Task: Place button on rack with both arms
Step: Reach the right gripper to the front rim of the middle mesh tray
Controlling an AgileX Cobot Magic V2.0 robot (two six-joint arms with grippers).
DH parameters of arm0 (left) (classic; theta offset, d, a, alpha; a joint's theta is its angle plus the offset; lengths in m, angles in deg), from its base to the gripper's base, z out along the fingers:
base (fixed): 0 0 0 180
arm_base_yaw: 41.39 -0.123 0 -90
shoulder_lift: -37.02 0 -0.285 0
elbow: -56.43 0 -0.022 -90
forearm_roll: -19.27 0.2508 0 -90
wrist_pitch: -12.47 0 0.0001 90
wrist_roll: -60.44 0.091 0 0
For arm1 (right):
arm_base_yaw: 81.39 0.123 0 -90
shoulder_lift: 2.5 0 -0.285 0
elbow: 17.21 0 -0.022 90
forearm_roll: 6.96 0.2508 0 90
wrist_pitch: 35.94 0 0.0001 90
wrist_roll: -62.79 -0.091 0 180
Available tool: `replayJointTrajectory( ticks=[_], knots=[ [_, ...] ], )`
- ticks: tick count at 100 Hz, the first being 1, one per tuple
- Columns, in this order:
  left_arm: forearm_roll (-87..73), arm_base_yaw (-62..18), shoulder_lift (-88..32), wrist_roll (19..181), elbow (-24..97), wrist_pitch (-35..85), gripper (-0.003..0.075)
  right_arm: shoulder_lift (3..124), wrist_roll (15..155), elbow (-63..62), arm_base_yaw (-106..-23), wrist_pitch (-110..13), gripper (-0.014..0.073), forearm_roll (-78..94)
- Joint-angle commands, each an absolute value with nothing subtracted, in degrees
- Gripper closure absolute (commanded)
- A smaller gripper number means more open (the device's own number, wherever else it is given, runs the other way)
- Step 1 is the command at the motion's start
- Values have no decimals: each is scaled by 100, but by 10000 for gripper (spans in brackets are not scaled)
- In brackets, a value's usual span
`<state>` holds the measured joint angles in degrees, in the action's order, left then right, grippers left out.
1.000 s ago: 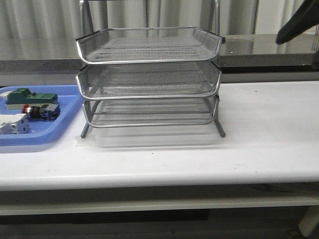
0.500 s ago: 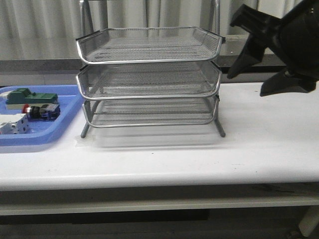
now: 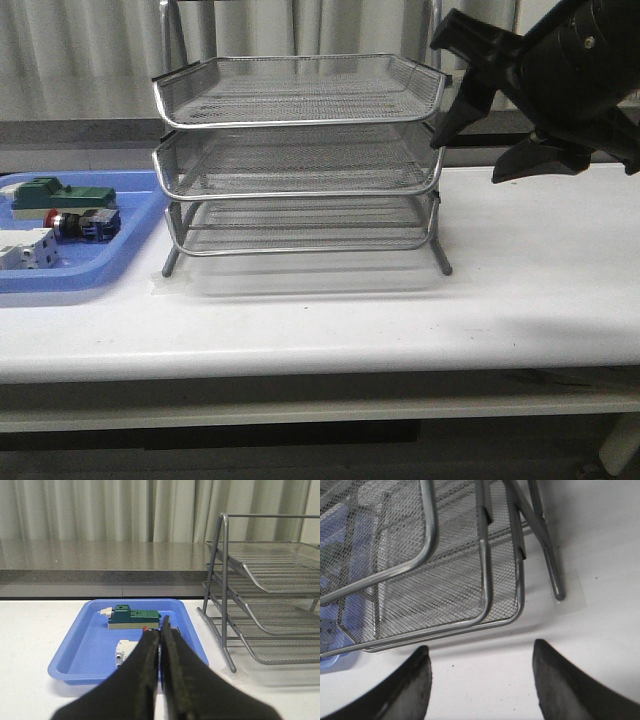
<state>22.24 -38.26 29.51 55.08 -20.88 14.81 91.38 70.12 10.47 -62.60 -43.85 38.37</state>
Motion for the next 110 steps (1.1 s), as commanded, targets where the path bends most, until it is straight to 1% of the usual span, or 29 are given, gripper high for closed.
replayJointTrajectory(
  ticks=[1, 30, 37, 58, 70, 94, 110],
  knots=[
    [2181, -3864, 3142, 5464, -2353, 1015, 716, 8958, 7090, 863, -6254, -4183, 139, 3934],
    [2181, -3864, 3142, 5464, -2353, 1015, 716, 8958, 7223, 863, -6265, -4213, 139, 4311],
    [2181, -3864, 3142, 5464, -2353, 1015, 716, 8958, 7642, 863, -6271, -4201, 139, 4782],
    [2181, -3864, 3142, 5464, -2353, 1015, 716, 8958, 9537, 898, -6399, -4301, 139, 6729],
    [2181, -3864, 3142, 5464, -2353, 1015, 716, 8979, 10489, 919, -6527, -4594, 139, 7612],
    [2181, -3864, 3142, 5464, -2353, 1015, 716, 9294, 11072, 919, -6845, -5355, 139, 8306],
    [2181, -3864, 3142, 5464, -2353, 1015, 716, 9562, 11463, 919, -6900, -5569, 139, 8679]
  ],
)
